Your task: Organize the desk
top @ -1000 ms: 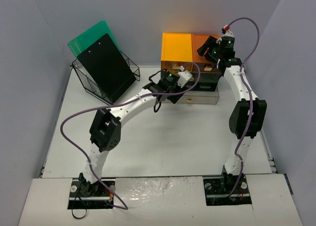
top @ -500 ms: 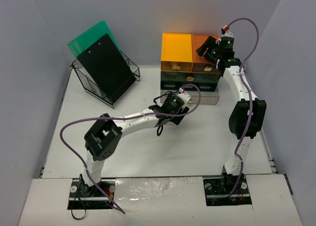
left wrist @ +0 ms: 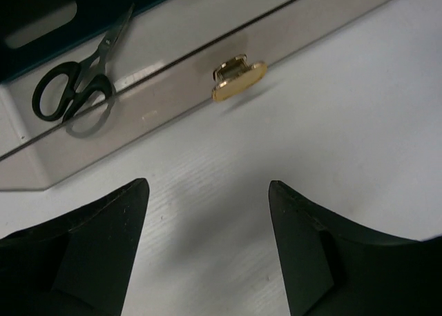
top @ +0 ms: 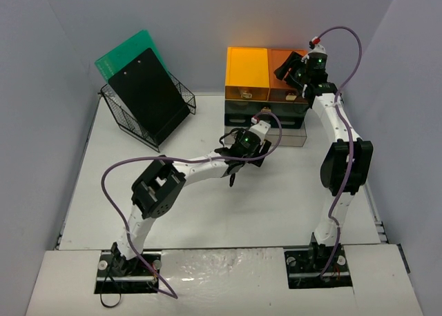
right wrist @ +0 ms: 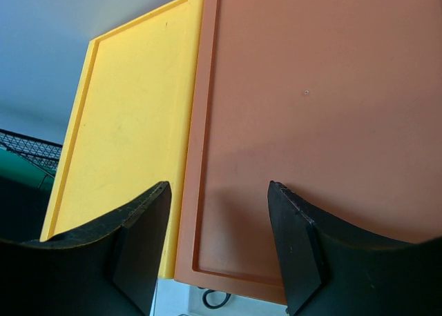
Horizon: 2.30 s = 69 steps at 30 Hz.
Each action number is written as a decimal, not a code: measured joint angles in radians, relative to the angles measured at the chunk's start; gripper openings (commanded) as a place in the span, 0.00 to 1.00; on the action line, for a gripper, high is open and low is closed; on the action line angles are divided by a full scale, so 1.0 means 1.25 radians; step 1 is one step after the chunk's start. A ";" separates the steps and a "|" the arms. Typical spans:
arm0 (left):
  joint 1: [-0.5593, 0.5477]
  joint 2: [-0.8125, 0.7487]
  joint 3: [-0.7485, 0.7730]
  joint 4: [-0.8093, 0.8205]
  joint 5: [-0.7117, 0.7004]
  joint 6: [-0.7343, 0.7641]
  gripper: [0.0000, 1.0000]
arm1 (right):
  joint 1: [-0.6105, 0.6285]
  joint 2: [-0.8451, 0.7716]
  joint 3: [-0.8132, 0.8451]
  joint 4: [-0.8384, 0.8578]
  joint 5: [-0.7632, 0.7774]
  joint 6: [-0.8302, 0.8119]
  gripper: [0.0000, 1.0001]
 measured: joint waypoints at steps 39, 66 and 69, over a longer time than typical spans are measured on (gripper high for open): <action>0.114 0.344 0.418 0.119 0.131 0.065 0.79 | 0.004 -0.003 -0.005 0.002 0.003 -0.027 0.56; 0.017 -0.264 -0.073 -0.232 -0.016 -0.020 0.97 | 0.007 0.007 0.048 -0.063 -0.002 -0.013 0.96; -0.036 -0.335 -0.106 -0.351 -0.081 -0.064 0.97 | 0.011 -0.002 0.056 -0.080 -0.007 -0.018 1.00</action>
